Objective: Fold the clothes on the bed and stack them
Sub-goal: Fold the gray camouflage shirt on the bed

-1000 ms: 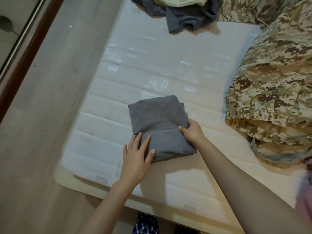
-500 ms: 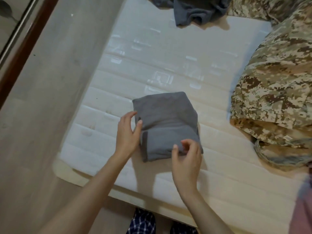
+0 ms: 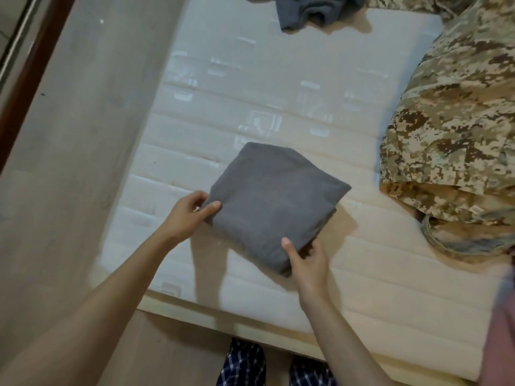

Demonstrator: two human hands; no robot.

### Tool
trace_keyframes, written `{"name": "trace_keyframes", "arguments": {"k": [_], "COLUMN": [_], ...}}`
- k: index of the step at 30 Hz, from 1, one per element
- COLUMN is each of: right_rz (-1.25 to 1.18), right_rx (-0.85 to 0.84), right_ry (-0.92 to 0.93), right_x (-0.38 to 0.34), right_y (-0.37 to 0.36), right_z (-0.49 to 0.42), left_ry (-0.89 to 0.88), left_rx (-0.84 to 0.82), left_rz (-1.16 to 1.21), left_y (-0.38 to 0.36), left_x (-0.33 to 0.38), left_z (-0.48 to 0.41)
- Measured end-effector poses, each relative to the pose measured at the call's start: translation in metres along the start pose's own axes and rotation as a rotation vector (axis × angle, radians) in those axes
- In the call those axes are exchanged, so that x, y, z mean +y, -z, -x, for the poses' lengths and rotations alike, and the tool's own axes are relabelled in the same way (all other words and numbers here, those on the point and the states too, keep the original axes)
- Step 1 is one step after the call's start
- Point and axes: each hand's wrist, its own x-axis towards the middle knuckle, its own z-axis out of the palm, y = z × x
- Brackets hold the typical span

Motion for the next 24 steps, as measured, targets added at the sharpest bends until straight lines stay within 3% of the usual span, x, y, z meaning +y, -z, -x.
{"name": "trace_keyframes", "arguments": {"k": [4,7,9,11,13,14,17,19,24], "right_rz": [0.135,0.274,0.541,0.824,0.954,1.038,1.324,1.372,1.371], "right_rx": [-0.118,-0.069,0.116,0.335,0.341,0.271,0.036,0.032,0.104], "right_ry": [-0.158,-0.259,-0.089,0.347,0.709,0.789,0.614,0.561,0.674], "right_x": [-0.003,-0.018,-0.026,-0.035,-0.04,-0.038,-0.01,0.013,0.041], "right_y": [0.023,0.024,0.024,0.013,-0.01,-0.02,-0.026,-0.018,-0.019], "right_z": [-0.012,-0.016,-0.014,-0.005,-0.002,-0.006,-0.031,-0.047,-0.071], "left_ry": [0.151,0.176,0.073,-0.186,-0.436,-0.51,-0.52,-0.476,-0.528], "left_rx": [0.083,0.231,0.37,0.444,0.394,0.334,0.159,0.139,0.199], "left_rz": [0.102,0.055,-0.204,-0.447,-0.601,-0.677,-0.851,-0.892,-0.911], "left_y": [-0.037,-0.047,-0.046,-0.047,-0.055,-0.062,-0.078,-0.085,-0.095], "left_x": [-0.04,-0.037,-0.027,-0.007,0.016,0.023,0.014,-0.013,-0.046], "left_z": [0.048,0.054,0.052,0.046,0.031,0.022,0.001,-0.006,-0.024]}}
